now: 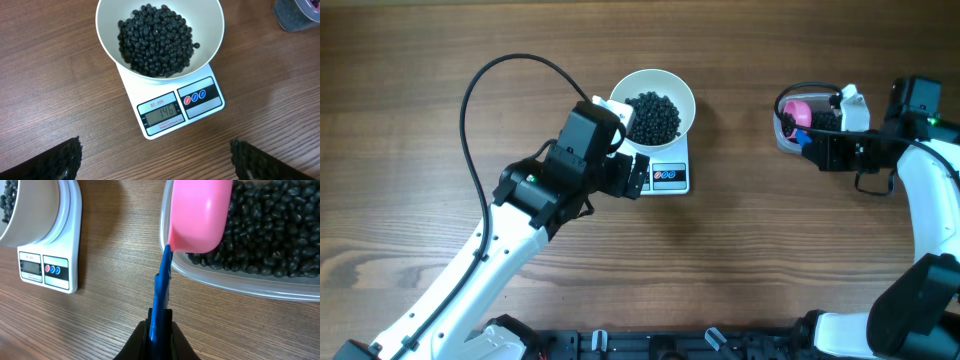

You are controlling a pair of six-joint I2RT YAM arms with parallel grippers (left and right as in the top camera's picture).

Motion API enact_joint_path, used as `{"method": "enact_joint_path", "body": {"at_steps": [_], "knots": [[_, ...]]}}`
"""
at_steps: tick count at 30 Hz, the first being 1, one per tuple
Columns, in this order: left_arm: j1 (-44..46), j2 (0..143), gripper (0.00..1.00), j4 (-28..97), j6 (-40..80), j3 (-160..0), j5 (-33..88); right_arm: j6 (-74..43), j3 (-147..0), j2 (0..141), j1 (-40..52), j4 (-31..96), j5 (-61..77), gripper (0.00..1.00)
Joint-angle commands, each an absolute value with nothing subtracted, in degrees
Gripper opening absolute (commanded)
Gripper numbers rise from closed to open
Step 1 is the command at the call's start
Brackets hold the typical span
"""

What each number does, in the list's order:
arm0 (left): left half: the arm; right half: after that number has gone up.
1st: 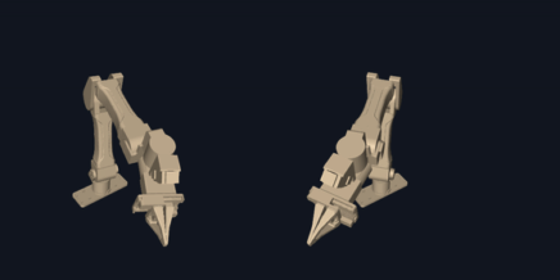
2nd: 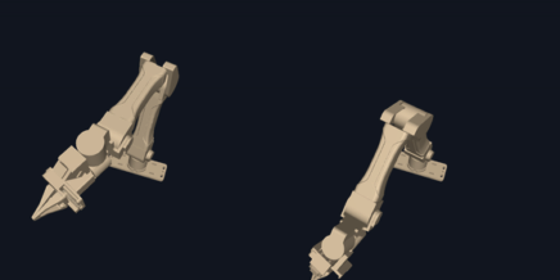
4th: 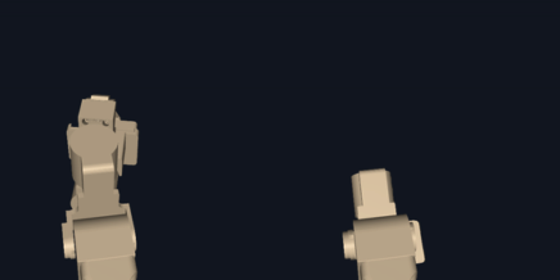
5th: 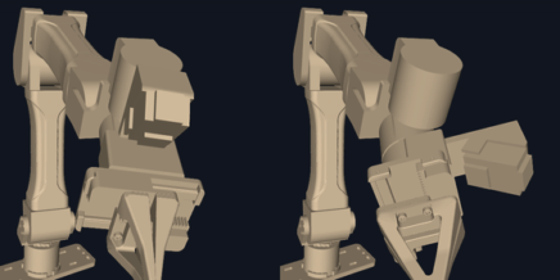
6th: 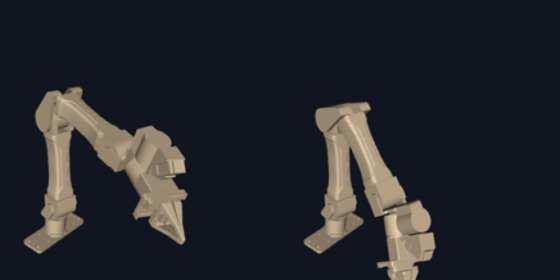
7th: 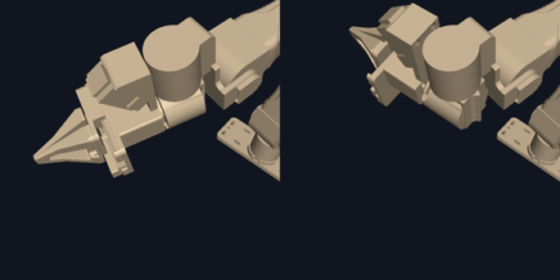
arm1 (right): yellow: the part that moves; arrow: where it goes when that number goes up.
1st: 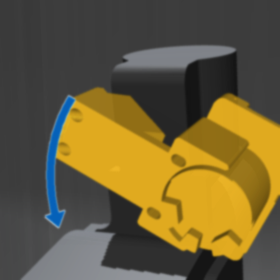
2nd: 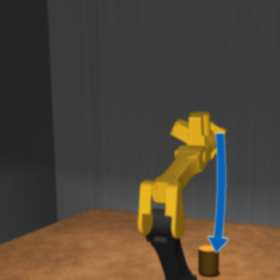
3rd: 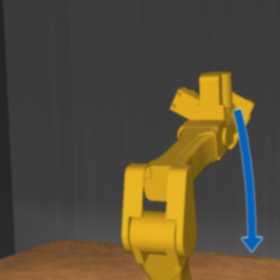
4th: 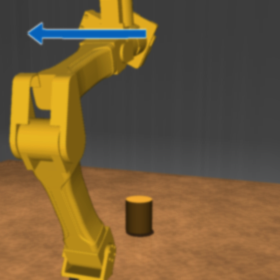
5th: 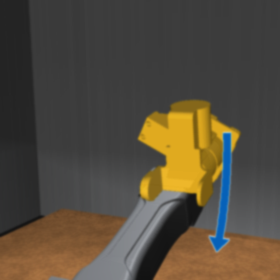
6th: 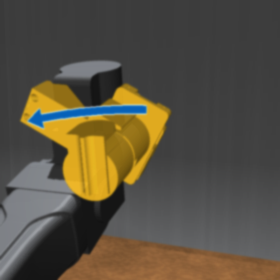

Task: Scoop item into bowl and weigh 150g on scale
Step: 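Dip the pink scoop into the container to pick up a few beans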

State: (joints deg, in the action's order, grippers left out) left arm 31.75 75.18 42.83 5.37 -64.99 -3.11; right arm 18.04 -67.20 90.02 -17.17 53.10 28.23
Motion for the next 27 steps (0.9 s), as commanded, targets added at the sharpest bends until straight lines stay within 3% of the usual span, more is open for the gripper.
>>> {"method": "enact_joint_path", "body": {"at_steps": [1,15,27], "knots": [[31.66,75.61,1.0,42.7,4.73,-65.8,-2.63,17.78,-66.98,90.65,-18.26,52.95,32.23,0.04],[31.66,75.61,1.0,42.7,4.73,-65.8,-2.63,11.46,-67.0,90.65,-23.57,53.39,37.56,0.08],[31.66,75.61,1.0,42.7,4.73,-65.8,-2.63,9.89,-67.0,90.65,-28.38,53.36,45.98,0.04]]}}
